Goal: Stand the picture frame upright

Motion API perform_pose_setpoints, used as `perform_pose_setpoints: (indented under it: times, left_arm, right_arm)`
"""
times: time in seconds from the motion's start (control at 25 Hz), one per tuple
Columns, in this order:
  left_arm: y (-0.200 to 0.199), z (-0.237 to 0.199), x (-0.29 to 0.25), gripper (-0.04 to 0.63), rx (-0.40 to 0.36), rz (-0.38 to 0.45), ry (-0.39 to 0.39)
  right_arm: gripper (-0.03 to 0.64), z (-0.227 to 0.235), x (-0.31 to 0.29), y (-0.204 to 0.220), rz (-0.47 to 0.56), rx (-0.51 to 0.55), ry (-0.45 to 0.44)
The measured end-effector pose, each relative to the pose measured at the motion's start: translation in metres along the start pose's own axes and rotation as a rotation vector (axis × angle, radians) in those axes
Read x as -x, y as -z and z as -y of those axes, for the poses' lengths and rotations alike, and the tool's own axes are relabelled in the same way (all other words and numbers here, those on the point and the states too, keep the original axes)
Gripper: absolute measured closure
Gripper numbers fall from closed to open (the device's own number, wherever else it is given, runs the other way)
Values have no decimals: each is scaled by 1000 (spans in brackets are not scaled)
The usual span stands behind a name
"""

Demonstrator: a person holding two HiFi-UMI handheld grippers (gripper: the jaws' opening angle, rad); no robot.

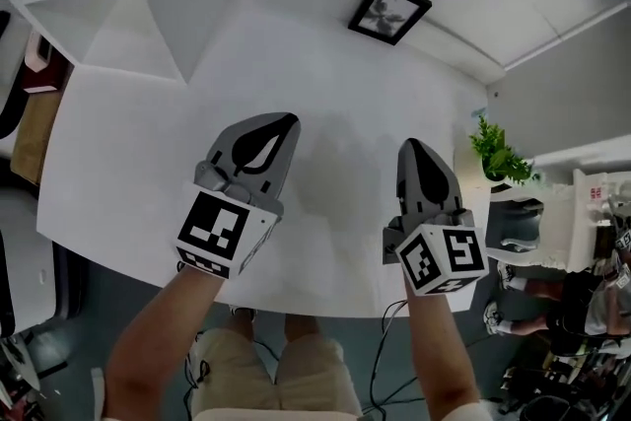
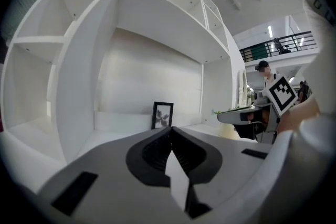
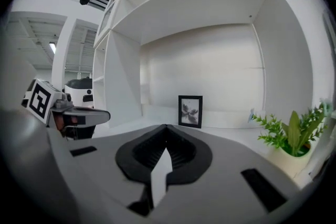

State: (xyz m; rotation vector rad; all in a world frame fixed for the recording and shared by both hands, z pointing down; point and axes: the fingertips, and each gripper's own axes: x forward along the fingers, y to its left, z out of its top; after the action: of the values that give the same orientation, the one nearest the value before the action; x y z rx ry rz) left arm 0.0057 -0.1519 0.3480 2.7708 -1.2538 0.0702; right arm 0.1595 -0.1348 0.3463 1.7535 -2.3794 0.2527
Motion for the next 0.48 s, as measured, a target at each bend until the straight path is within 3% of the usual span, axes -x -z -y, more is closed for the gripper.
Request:
perform_pose_setpoints:
  times: [0.28, 0.48]
  left_arm:
    - [-34, 18, 63, 577, -4, 14, -15]
    - [-37, 25, 105, 577, 18, -15, -45]
  right_arm:
    - [607, -9, 66, -19, 11, -73, 30]
    - [607, -23, 109, -18, 3, -126, 61]
